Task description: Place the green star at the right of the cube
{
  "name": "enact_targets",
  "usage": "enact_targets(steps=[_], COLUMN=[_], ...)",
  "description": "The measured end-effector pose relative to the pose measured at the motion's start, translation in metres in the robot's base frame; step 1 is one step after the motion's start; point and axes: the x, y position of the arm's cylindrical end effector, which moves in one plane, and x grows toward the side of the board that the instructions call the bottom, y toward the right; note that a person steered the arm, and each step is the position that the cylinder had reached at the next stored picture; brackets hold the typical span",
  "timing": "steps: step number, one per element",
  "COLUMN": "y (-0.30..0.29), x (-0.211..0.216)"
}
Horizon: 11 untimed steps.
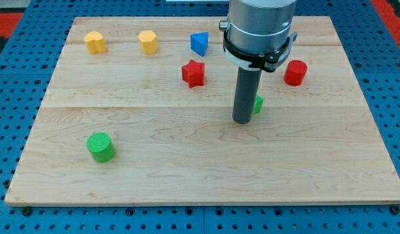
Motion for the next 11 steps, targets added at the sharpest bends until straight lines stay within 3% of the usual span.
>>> enact_targets(steps=[2, 9, 11], y=[-0.035, -0.1, -0.112], x=[0.041, 0.045, 0.027])
